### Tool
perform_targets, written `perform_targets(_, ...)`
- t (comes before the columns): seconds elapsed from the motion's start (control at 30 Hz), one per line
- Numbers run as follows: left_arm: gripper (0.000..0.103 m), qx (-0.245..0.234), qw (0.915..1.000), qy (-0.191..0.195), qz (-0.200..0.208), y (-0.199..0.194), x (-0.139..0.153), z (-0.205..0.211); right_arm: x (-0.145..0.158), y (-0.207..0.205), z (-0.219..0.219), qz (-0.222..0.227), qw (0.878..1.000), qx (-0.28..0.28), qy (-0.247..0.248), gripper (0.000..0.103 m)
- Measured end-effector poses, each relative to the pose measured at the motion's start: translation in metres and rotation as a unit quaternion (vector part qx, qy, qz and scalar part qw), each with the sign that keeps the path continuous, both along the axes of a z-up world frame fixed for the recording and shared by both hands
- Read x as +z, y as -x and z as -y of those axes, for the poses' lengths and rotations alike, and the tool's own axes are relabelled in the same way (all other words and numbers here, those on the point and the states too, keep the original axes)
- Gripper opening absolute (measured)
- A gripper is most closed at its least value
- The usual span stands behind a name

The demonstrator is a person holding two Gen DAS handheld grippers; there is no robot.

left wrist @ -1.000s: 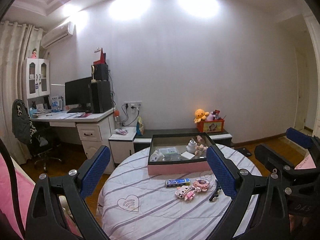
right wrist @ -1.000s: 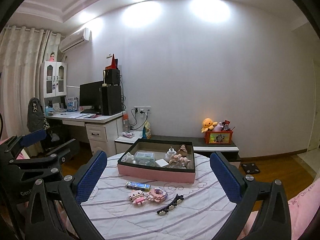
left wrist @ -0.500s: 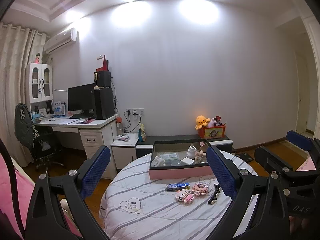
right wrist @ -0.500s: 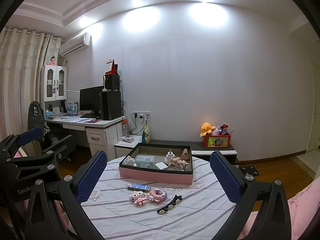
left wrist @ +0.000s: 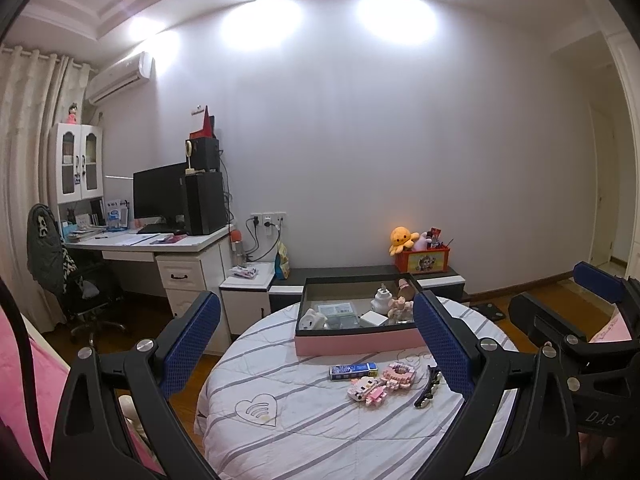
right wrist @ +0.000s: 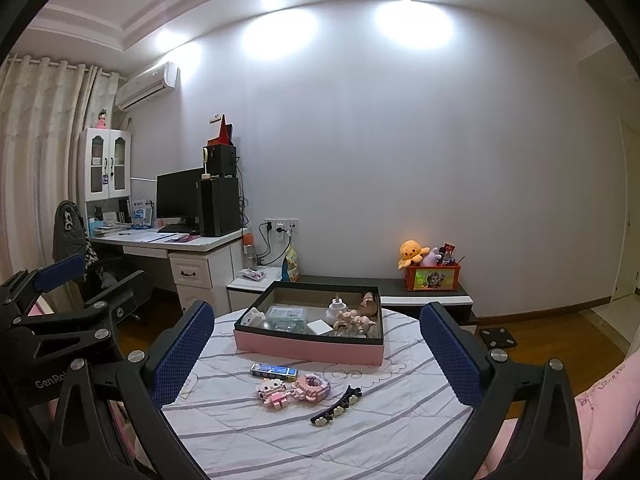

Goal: Organize rigid objects
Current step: 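Withdraw both tools from the pink box toward the remaining items, then grasp the Hello Kitty block figure with left gripper while right gripper grasps black flower hair clip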

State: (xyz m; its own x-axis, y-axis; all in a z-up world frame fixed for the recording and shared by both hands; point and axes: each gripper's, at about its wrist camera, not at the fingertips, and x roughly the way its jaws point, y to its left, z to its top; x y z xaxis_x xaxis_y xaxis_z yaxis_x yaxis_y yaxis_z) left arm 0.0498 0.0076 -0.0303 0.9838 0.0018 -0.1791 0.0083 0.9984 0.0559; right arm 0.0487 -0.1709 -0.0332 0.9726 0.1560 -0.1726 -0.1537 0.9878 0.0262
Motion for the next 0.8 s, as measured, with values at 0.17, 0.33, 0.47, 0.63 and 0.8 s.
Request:
perform_targets(0.17, 0.099, -0.002, 1.0000, 0.001, -0.010, -0.011, -0.009, 0.002, -0.006, -0.006, 0.000, -0.008, 1.000, -0.002, -0.001, 0.103)
perform_targets(0.33, 0.102, -0.004, 0.9996, 0.001, -0.026, -0.029, -0.021, 0.005, -0.015, -0.018, 0.002, -0.021, 1.000, -0.005, 0.001, 0.103)
perform_targets(0.47, 0.103, -0.007, 0.9987, -0.001, -0.050, -0.047, -0.035, 0.007, -0.026, -0.032, 0.004, -0.039, 0.999, -0.006, 0.000, 0.103)
perform_targets(0.63, 0.103, -0.023, 0.9925, 0.006, -0.120, -0.076, -0.073, 0.006, -0.051, -0.055, 0.006, -0.079, 0.997, -0.006, 0.005, 0.103)
perform_targets(0.8, 0.103, -0.024, 0.9797, 0.011, -0.199, -0.110, -0.119, 0.009, -0.093, -0.084, 0.009, -0.140, 0.990, -0.006, 0.013, 0.103)
